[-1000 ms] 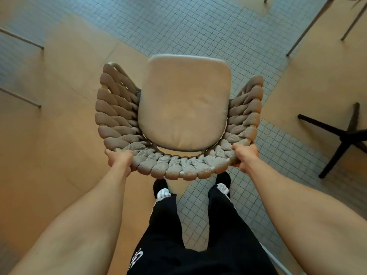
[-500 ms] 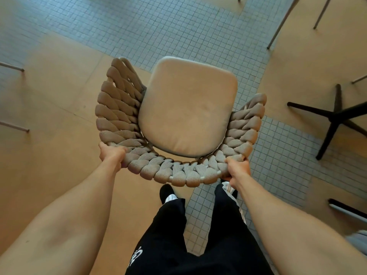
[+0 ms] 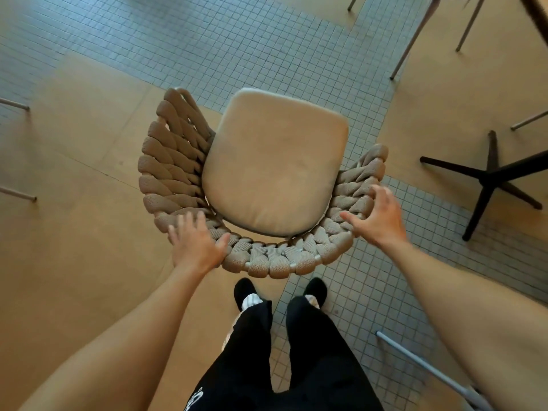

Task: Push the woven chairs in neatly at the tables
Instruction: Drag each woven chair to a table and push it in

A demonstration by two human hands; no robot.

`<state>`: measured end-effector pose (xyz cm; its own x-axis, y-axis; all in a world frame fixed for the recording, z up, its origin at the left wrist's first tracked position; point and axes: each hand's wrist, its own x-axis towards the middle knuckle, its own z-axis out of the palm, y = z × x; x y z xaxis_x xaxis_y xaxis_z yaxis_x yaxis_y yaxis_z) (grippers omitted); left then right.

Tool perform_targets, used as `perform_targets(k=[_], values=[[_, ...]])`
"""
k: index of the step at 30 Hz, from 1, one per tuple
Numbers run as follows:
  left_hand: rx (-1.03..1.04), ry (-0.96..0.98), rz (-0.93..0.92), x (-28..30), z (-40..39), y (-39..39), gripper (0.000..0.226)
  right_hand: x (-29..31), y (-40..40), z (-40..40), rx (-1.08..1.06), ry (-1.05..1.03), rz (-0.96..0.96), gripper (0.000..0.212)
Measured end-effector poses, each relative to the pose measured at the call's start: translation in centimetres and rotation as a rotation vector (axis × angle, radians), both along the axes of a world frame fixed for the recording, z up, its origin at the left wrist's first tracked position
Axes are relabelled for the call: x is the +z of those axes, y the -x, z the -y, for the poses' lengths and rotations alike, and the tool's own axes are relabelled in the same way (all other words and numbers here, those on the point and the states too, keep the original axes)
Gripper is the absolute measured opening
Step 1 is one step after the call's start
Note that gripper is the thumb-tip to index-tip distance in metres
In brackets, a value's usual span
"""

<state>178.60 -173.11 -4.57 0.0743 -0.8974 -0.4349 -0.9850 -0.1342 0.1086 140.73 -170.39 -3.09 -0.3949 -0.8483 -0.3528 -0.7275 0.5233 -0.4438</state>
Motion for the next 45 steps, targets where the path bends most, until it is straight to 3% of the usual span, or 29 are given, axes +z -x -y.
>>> perform_targets(k=[4, 7, 12, 17, 22, 45], values=[[-0.31, -0.177, -0.063, 0.6, -4.6, 7.5, 0.099, 1.0, 4.8, 4.7, 0.717, -0.211, -0.266, 0.103], [-0.496, -0.3, -0.026, 0.3, -6.9, 12.6, 0.107, 1.5, 6.6, 8.2, 1.108, -0.373, -0.53, 0.109], [-0.543, -0.231, -0.024, -1.2, -6.2, 14.6, 0.057, 1.0, 6.2, 9.8, 1.375, -0.412, -0.704, 0.102], [-0.611, -0.171, -0.058, -1.7, -5.7, 13.9, 0.046, 1.3, 6.0, 9.1, 1.335, -0.374, -0.695, 0.095], [-0.707, -0.151, -0.068, -1.4, -5.9, 11.9, 0.049, 1.6, 4.6, 7.0, 1.258, -0.416, -0.682, 0.094], [-1.259, -0.224, 0.154, -0.5, 0.8, -3.2, 0.046, 0.2, -10.0, -6.0, 0.706, -0.555, -0.467, 0.091]])
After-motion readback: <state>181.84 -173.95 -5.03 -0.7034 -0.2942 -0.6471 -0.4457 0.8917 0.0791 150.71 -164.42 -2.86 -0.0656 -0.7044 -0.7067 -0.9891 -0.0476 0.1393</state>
